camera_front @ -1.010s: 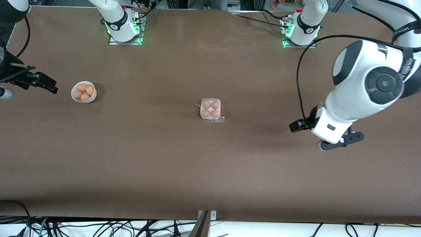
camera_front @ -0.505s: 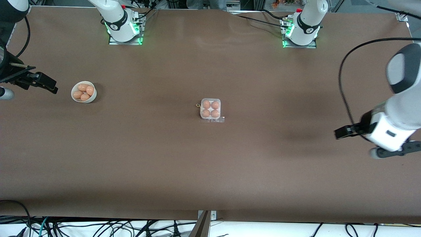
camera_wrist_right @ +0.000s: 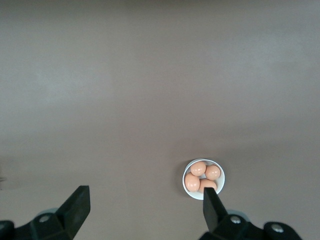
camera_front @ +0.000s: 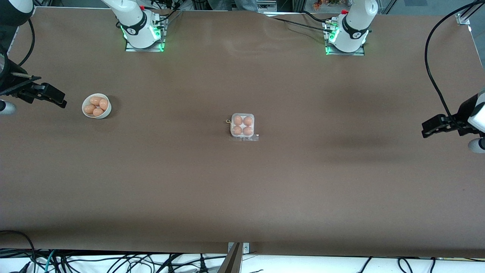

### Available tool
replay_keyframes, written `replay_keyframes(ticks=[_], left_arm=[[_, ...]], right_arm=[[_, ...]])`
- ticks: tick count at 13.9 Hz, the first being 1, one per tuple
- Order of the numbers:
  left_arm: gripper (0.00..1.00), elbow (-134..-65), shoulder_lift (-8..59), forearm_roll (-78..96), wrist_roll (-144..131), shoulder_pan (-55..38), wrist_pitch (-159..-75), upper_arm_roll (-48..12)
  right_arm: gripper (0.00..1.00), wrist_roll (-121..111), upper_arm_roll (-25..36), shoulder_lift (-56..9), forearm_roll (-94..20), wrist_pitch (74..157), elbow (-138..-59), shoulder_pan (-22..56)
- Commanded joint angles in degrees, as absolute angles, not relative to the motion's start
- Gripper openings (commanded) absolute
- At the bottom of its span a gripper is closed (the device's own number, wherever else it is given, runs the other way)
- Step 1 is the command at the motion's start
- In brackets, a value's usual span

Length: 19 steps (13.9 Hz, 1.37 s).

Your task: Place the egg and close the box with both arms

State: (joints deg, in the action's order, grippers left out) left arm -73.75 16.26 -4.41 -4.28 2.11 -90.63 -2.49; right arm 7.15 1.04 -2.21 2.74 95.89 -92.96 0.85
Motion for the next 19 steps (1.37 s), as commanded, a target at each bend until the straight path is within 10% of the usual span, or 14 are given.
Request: replay_keyframes(ticks=[1,19], left_arm=[[1.00,-78.74,12.92,-0.28,-1.84,1.23,-93.24,-0.88],[1.00,-86.40,7.21,0.79,-2.02,-2.81,-92.38,0.79]], right_arm=[[1.00,6.42,0.70,-1.76,2.99,95.71,-93.08,0.44],[1.00,6.42,0.79,-1.76,2.99,95.62,-93.08,0.35]])
